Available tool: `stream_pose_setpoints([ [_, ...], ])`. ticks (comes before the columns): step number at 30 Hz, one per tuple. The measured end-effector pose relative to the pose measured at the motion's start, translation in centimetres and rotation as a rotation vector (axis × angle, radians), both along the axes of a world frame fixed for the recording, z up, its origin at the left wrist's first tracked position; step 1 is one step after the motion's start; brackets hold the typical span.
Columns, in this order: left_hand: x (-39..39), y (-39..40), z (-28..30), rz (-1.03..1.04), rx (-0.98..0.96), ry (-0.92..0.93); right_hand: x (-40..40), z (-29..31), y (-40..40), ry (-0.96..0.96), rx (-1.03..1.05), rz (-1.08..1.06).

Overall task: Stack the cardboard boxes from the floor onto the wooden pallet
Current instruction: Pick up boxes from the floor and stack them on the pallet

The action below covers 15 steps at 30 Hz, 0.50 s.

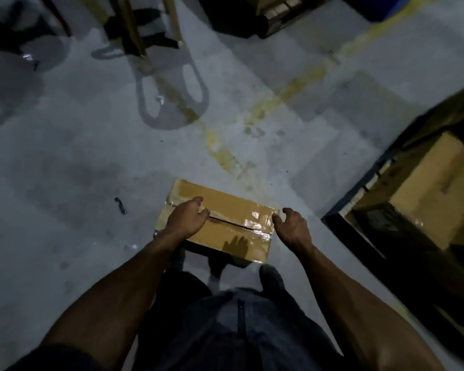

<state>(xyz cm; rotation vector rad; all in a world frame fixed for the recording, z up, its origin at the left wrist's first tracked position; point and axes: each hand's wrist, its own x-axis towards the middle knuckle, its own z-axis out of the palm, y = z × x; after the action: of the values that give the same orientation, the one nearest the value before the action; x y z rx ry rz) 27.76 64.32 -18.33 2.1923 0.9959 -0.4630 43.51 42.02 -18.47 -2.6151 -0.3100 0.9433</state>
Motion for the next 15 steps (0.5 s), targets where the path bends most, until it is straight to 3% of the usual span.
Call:
stream_pose_setpoints([
  [6,1.0,7.7,-0.6,-0.365,-0.021,0.062,-7.4,2.0,3.4,-0.067,-0.003,-0.323],
  [15,2.3,8.5,0.3,-0.605,-0.061,0.039,-13.5,2.4,4.6,-0.051,0.034,-0.645],
])
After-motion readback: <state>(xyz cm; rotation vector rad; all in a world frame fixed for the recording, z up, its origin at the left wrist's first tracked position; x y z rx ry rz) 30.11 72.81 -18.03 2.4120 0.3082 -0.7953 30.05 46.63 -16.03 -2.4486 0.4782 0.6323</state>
